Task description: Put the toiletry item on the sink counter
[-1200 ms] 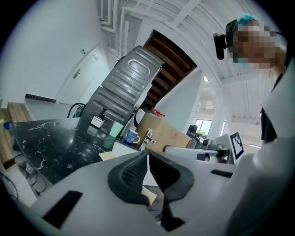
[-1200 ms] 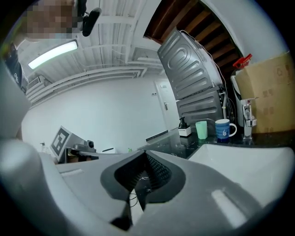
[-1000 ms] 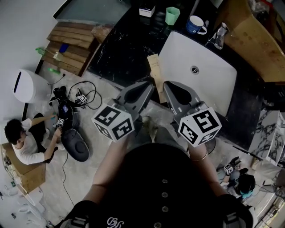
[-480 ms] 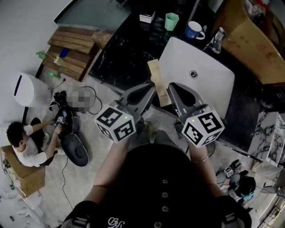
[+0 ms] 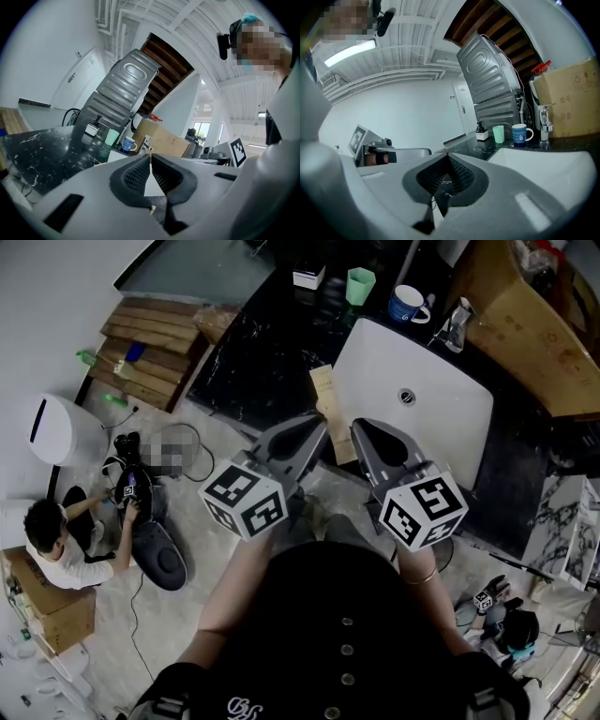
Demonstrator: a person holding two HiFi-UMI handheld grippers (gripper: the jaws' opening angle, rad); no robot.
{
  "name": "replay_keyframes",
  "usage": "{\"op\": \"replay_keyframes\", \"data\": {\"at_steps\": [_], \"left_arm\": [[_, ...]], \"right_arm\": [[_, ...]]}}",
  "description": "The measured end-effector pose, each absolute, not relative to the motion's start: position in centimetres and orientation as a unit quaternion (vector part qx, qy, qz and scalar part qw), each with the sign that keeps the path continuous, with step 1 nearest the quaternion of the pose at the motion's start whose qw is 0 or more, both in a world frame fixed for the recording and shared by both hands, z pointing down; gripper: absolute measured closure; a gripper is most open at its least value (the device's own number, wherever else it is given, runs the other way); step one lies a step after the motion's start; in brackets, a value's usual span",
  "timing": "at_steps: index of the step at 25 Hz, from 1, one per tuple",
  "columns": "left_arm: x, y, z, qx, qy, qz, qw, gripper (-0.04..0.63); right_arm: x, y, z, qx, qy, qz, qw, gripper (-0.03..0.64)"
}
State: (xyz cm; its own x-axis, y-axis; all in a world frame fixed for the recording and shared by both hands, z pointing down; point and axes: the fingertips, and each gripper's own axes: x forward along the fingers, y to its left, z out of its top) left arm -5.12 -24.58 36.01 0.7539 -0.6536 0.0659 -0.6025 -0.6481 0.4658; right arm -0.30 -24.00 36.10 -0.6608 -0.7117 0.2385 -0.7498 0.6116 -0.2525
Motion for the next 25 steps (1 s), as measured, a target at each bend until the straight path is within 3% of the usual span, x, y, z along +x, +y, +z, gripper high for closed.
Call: {"op": "replay_keyframes", "data": {"at_steps": [25], "left_arm": [[-4.67,-24.62,36.67,0.906,-0.343,-0.044,0.242,0.575]], "right_arm": [[-0.72,-23.97,36.56,0.402,-0.898,0.162,0.072,0.612]]}}
